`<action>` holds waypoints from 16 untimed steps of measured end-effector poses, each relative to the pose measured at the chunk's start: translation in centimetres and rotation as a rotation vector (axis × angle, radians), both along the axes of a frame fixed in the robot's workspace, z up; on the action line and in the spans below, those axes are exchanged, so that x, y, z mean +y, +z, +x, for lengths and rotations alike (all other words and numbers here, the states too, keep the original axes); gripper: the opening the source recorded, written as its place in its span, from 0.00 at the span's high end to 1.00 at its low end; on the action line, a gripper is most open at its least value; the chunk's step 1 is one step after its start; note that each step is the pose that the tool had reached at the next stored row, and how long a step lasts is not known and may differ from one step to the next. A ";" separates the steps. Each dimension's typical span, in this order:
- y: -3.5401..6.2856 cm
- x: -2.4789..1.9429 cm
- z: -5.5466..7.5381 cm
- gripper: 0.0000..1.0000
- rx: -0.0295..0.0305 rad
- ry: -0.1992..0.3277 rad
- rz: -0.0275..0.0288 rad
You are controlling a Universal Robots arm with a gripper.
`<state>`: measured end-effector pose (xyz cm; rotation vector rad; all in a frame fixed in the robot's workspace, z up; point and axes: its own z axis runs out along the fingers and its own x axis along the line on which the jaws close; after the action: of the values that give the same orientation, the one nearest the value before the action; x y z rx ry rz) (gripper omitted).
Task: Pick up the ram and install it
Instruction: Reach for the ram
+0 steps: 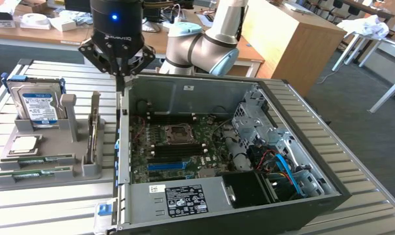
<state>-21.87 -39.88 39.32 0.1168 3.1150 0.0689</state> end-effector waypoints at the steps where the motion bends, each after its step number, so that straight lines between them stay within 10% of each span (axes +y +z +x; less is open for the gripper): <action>1: 0.00 0.00 -0.2 0.90 0.0000 0.000 -0.0001; 16: 0.00 0.00 -3.4 0.90 0.0007 0.000 -0.0001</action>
<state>-25.30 -39.89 39.33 0.1167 3.1157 0.0687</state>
